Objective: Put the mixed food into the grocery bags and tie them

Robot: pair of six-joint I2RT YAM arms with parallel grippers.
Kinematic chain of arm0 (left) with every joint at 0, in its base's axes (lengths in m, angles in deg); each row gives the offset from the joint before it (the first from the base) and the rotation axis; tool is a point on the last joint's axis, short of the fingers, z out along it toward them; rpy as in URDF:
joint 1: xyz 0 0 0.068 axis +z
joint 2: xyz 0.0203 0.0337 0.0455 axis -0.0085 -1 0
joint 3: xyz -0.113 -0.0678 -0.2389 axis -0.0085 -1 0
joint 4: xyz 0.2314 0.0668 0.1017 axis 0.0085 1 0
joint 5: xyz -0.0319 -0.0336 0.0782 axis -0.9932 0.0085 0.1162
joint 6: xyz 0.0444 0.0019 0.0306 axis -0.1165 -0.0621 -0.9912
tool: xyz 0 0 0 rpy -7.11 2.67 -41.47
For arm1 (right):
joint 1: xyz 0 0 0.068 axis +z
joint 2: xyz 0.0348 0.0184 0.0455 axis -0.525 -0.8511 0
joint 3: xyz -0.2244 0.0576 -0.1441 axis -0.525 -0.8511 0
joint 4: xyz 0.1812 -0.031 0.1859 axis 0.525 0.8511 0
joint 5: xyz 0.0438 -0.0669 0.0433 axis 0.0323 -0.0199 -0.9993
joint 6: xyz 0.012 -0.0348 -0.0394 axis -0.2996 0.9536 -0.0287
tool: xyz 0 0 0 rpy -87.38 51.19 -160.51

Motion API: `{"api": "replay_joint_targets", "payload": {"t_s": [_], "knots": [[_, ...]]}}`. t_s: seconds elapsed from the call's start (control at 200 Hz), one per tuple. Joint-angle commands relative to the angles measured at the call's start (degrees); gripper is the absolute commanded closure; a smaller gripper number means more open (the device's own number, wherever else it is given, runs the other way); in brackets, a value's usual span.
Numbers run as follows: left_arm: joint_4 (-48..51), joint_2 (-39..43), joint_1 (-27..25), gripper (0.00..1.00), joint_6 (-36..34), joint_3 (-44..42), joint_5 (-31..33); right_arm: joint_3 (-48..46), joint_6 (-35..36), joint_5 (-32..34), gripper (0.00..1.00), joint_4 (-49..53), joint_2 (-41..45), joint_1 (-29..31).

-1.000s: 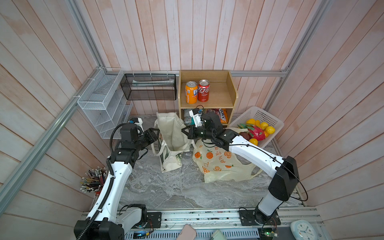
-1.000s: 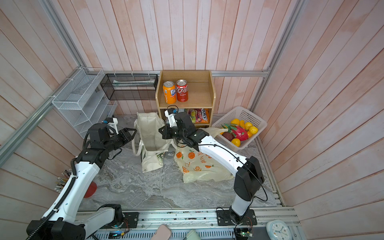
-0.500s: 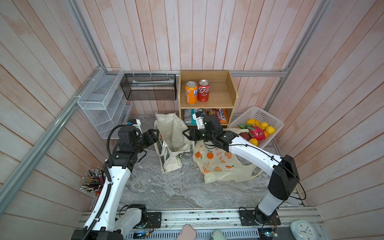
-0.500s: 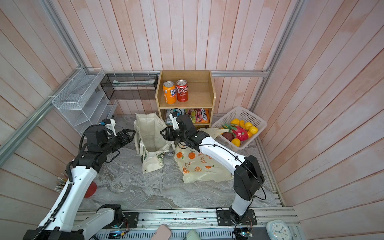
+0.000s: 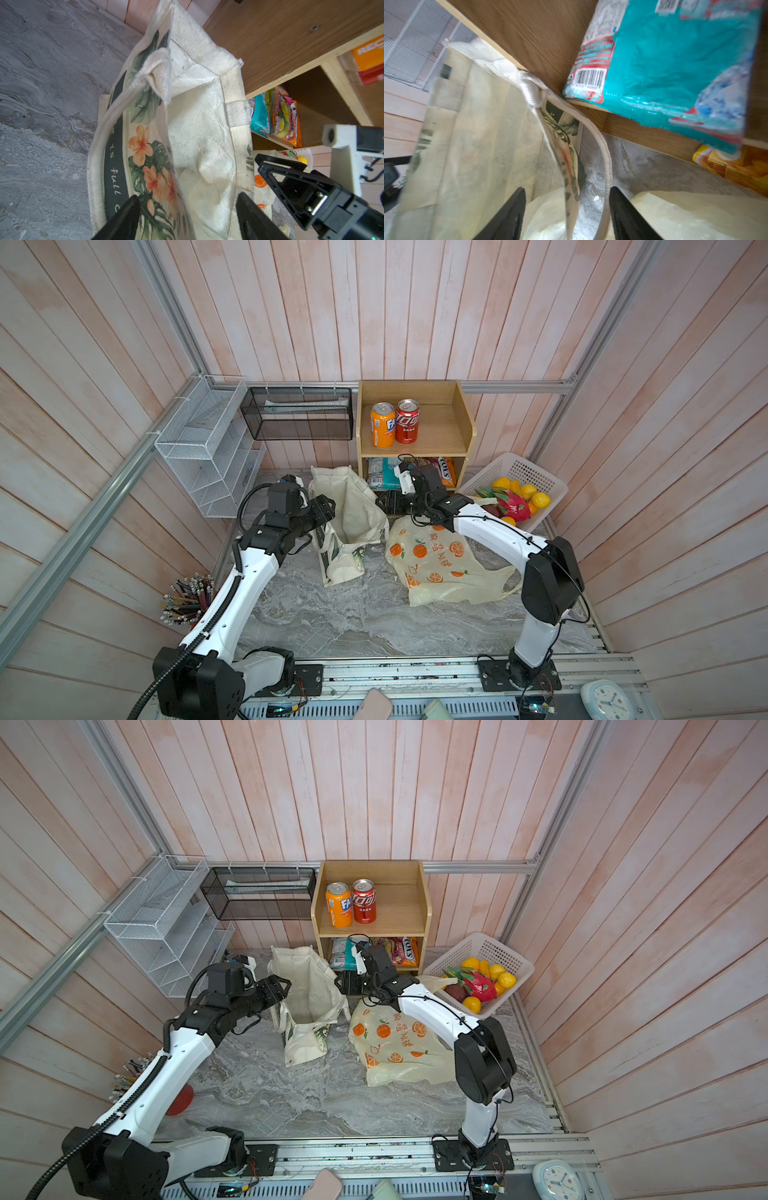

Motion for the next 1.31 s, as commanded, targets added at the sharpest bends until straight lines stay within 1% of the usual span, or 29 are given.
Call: {"api": "replay_joint_targets", "payload": {"t_s": [0.0,0.06,0.11,0.13,0.19,0.205,0.21,0.235,0.305,0.33,0.36,0.54,0.625,0.665,0.685,0.705,0.735,0.77,0.795,0.835,0.975,1.08,1.11,1.17,1.3], "knots": [[0.8,-2.0,-0.6,0.25,0.0,2.1,2.5,2.7,1.6,-1.5,0.37,2.2,-2.3,0.3],[0.7,-2.7,-0.6,0.33,-0.6,2.2,3.1,3.0,1.6,-2.5,0.43,2.2,-2.8,0.3],[0.6,-3.1,-0.6,0.40,-1.1,2.2,3.9,3.0,1.4,-3.5,0.54,2.1,-2.9,0.4],[0.6,-3.2,-0.6,0.45,-1.4,2.3,4.1,2.9,1.5,-3.8,0.60,2.0,-2.7,0.5],[0.5,-3.3,-0.6,0.59,-2.1,2.4,4.5,2.4,1.5,-4.3,0.73,1.9,-2.0,0.9],[0.4,-3.3,-0.6,0.63,-2.3,2.4,4.7,2.3,1.5,-4.4,0.75,1.9,-1.7,1.0],[0.4,-3.3,-0.6,0.64,-2.3,2.4,4.7,2.2,1.5,-4.4,0.77,1.9,-1.7,1.1],[0.4,-3.2,-0.6,0.69,-2.6,2.4,4.8,2.0,1.5,-4.7,0.80,1.8,-1.3,1.3],[0.9,-3.1,-0.6,0.89,-3.5,2.9,4.8,0.9,1.4,-5.1,0.92,1.8,0.1,2.2],[1.3,-3.0,-0.6,0.94,-3.9,3.1,4.9,0.5,1.3,-5.1,0.95,1.8,0.7,2.7],[1.8,-2.8,-0.6,1.00,-4.1,3.4,5.0,-0.2,1.1,-5.2,0.97,1.5,1.4,3.2],[3.2,0.4,-0.5,1.00,-5.9,3.1,5.5,-6.5,-1.9,-5.6,0.98,-1.2,6.5,7.0],[3.2,1.5,-0.3,1.00,-6.8,1.9,5.0,-9.3,-3.3,-5.3,0.98,-2.5,8.6,7.7],[2.8,1.8,-0.1,1.00,-7.0,1.0,4.6,-10.3,-3.7,-5.1,0.96,-2.7,9.3,7.6],[2.6,2.1,-0.1,1.00,-7.0,0.6,4.4,-10.5,-3.7,-4.9,0.92,-2.6,9.7,7.5],[2.3,2.1,-0.1,1.00,-7.0,0.2,4.1,-10.6,-3.5,-4.5,0.87,-2.4,10.0,7.5],[2.0,2.3,0.0,1.00,-6.9,-0.4,3.6,-10.6,-3.2,-4.2,0.74,-1.7,10.3,7.3],[1.6,2.4,0.0,1.00,-6.9,-1.1,3.0,-10.0,-2.6,-4.2,0.62,-0.8,10.9,7.0],[1.4,2.5,0.0,1.00,-6.8,-1.5,2.6,-9.6,-2.3,-4.2,0.57,-0.2,11.3,6.5],[1.0,2.6,0.0,1.00,-6.6,-2.0,1.9,-8.4,-1.6,-3.9,0.51,1.0,12.1,5.7],[0.3,3.2,0.1,1.00,-6.1,-3.0,0.2,-1.0,1.2,-2.9,0.47,5.9,15.0,1.0],[0.2,3.7,0.0,1.00,-5.9,-3.1,-0.2,7.3,3.3,-0.8,0.44,9.3,15.5,-3.4],[0.0,3.9,0.0,1.00,-5.7,-3.3,-0.3,9.8,3.9,0.3,0.41,10.2,15.3,-4.7],[-0.1,4.0,0.0,1.00,-5.5,-3.4,-0.6,14.8,5.1,2.4,0.33,11.4,14.1,-7.2],[-0.8,4.4,0.1,1.00,-4.8,-4.0,-1.3,26.8,7.9,5.0,0.27,14.1,7.8,-11.9]]}}
